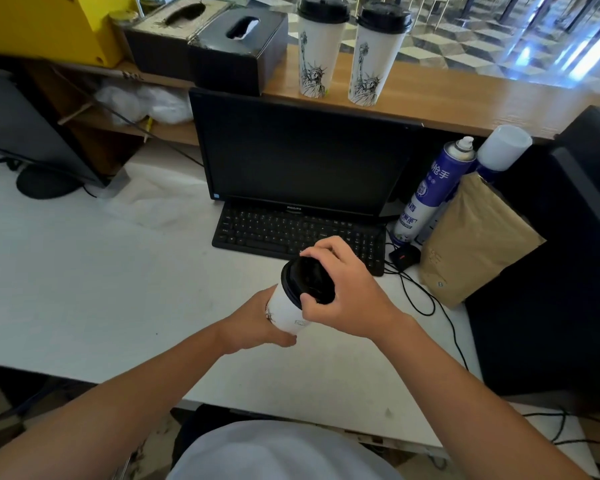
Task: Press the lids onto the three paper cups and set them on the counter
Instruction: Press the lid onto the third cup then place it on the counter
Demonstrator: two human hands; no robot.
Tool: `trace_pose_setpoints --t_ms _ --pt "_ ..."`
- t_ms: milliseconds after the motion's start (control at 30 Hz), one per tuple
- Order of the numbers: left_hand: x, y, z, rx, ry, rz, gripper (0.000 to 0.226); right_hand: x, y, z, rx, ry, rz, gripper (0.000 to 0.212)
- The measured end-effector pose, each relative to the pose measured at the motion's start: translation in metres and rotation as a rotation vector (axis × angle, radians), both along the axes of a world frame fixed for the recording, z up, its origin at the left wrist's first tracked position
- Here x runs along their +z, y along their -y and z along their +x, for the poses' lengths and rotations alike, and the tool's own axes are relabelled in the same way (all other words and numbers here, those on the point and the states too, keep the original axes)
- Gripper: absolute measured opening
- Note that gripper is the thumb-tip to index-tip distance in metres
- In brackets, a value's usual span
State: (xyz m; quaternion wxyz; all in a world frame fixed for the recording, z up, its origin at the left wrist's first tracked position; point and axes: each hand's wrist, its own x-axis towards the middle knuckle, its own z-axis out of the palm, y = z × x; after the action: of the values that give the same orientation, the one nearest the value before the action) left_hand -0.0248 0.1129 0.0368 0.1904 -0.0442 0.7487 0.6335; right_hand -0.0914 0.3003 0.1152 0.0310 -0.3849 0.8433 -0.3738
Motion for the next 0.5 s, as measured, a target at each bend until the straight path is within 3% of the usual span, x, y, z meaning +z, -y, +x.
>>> trace_pose_setpoints --t_ms 200,333,400,500 --pt "-0.001 -0.008 -0.005 0.225 -0.186 -0.224 0.065 -0.002 0.004 -0.001 -0.126 -0.094 0.002 0.056" --pt "0.0 -0.013 -0.004 0.291 -0.245 -0.238 0.064 -0.004 0.007 -0.001 -0.188 -0.109 0.005 0.053" --pt "0.003 -0.017 -0.003 0.357 -0.27 -0.262 0.065 -0.003 0.013 -0.002 -0.268 -0.045 0.027 0.048" --pt "0.002 -0.024 -0.003 0.476 -0.305 -0.367 0.062 0.002 0.026 -0.006 -0.464 0.222 0.102 0.038"
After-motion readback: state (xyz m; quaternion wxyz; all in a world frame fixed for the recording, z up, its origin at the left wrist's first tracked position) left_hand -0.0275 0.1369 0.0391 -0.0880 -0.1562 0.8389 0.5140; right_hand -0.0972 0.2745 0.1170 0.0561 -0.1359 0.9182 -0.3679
